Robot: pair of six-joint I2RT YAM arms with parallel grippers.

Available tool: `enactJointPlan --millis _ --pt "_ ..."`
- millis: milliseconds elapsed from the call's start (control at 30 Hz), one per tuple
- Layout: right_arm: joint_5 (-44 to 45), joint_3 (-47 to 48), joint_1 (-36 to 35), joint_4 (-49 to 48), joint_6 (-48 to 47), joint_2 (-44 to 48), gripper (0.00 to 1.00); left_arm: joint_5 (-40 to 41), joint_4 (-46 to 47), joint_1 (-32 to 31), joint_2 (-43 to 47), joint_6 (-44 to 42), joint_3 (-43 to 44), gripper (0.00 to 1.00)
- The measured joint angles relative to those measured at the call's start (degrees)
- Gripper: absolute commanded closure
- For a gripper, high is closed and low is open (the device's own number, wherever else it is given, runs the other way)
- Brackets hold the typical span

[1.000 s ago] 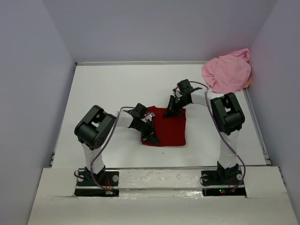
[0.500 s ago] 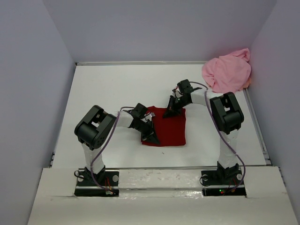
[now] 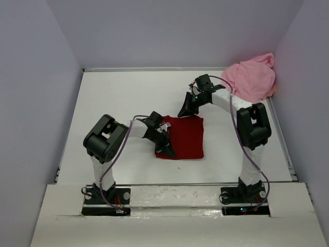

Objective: Fold and stack the t-shirts
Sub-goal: Smooth out wrinkles on the folded tshirt

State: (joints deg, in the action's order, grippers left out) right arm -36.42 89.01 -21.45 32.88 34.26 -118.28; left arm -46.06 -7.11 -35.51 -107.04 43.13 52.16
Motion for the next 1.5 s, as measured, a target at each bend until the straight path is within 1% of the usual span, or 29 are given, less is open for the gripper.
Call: enactJointPlan --millis 33,67,100,133,167,200,233,267,300,400,433,467,533,600,667,733,800,867,900,933,1033,1133,1300,1500 --pt "-0.04 0.42 -0.02 0.46 -0.02 1.09 1.00 0.17 -0.37 0.00 -0.07 -0.15 0.37 1.00" --pt "-0.11 0.74 0.00 0.90 -0.07 1.90 0.97 0.57 -0.92 0.00 -0.13 -0.39 0.90 1.00" --pt "-0.22 1.16 0.00 1.64 -0.15 3.41 0.82 0.81 -1.11 0.00 -0.15 -0.55 1.20 1.00" --pt "-0.28 1.33 0.00 1.95 -0.26 4.24 0.69 1.60 -1.79 0.00 -0.20 -0.79 1.92 1.00" --pt "-0.28 1.40 -0.02 2.34 -0.26 5.14 0.61 2.34 -2.60 0.00 -0.24 -1.14 2.89 1.00" --pt "-0.24 1.40 -0.02 2.84 -0.57 6.08 0.56 3.26 -3.87 0.02 -0.42 -1.49 4.24 1.00" --pt "-0.04 1.40 0.00 3.82 -1.11 7.34 0.47 4.48 -5.05 0.02 -0.59 -2.05 5.95 1.00" --pt "0.17 1.40 0.00 4.44 -1.51 8.15 0.43 5.29 -6.03 0.07 -0.79 -2.45 7.65 1.00" --pt "0.50 1.40 -0.02 5.33 -1.95 8.98 0.40 6.49 -7.82 0.13 -0.85 -2.97 9.81 1.00" --pt "1.42 1.40 -0.02 7.41 -3.08 10.47 0.39 9.88 -15.08 0.37 -0.92 -5.11 19.85 1.00" --pt "1.64 1.40 -0.02 7.98 -3.45 10.82 0.39 10.84 -16.68 0.37 -0.92 -5.79 23.30 0.98" --pt "1.99 1.36 -0.02 8.72 -3.72 11.26 0.39 11.85 -18.58 0.46 -0.92 -6.51 27.93 0.86" --pt "2.58 1.09 0.00 9.31 -4.22 11.82 0.39 13.33 -21.55 0.68 -0.87 -7.72 34.88 0.75" --pt "3.30 0.68 0.11 9.86 -4.48 12.59 0.39 14.47 -24.30 1.01 0.17 -8.74 39.98 0.58" --pt "3.52 0.09 0.15 10.38 -4.55 13.35 0.38 15.08 -25.68 1.31 1.66 -9.16 41.13 0.51" --pt "3.89 -0.15 0.15 11.13 -4.70 14.08 0.34 15.58 -26.95 2.14 3.85 -9.73 40.28 0.45" --pt "4.87 -0.37 0.42 12.17 -4.94 15.04 0.32 15.69 -27.06 3.13 6.19 -10.25 36.94 0.32" --pt "5.62 -0.87 0.81 12.96 -5.14 16.11 0.27 14.93 -25.64 5.16 8.87 -10.62 30.05 0.20" --pt "5.95 -1.29 1.14 13.20 -5.25 16.76 0.26 14.75 -25.44 6.08 9.62 -10.64 27.69 0.15" --pt "6.21 -2.16 1.53 13.42 -5.44 17.49 0.23 14.36 -24.50 8.09 10.78 -10.86 22.49 0.13" --pt "6.91 -4.48 3.41 14.53 -5.92 21.18 0.22 14.69 -24.24 12.31 11.30 -11.45 13.84 0.11" --pt "7.32 -5.70 4.35 15.17 -6.01 23.37 0.22 15.06 -23.78 13.64 11.30 -12.33 10.05 0.11" --pt "7.52 -8.39 4.59 15.65 -6.01 27.23 0.22 14.95 -19.98 13.42 11.30 -13.11 7.74 0.11" --pt "7.52 -10.86 4.59 16.02 -5.99 29.05 0.22 14.43 -14.49 13.40 11.28 -13.11 5.16 0.14"
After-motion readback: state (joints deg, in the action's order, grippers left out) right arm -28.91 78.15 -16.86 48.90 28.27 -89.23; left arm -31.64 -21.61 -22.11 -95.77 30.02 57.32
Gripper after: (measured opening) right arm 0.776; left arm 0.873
